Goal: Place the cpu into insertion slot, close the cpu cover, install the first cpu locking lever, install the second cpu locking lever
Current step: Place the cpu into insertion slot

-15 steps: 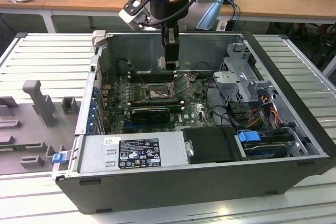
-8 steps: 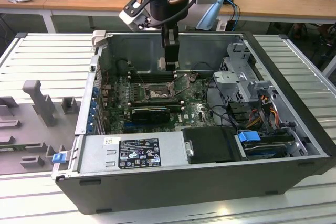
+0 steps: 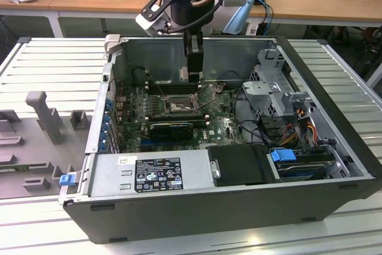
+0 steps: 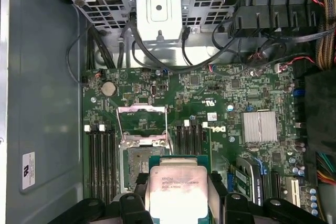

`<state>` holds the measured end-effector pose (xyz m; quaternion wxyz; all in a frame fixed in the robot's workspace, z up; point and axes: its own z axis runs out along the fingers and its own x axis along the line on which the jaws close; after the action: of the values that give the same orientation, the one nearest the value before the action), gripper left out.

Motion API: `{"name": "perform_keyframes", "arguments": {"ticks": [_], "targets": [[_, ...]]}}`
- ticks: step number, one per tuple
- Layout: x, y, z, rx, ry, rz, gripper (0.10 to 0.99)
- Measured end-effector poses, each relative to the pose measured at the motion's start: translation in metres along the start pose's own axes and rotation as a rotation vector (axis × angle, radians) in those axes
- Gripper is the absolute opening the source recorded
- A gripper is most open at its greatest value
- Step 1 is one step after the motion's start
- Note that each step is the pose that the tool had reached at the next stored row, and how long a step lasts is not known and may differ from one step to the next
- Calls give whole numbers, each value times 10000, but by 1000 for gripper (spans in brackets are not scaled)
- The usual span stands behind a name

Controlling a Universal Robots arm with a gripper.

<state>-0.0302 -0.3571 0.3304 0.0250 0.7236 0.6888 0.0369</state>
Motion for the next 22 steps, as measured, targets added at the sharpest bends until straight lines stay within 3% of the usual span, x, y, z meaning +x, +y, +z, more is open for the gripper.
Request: {"name": "perform_keyframes", "arguments": {"ticks": [22], "targets": [[-2, -12, 133, -1, 1, 1, 529]]}}
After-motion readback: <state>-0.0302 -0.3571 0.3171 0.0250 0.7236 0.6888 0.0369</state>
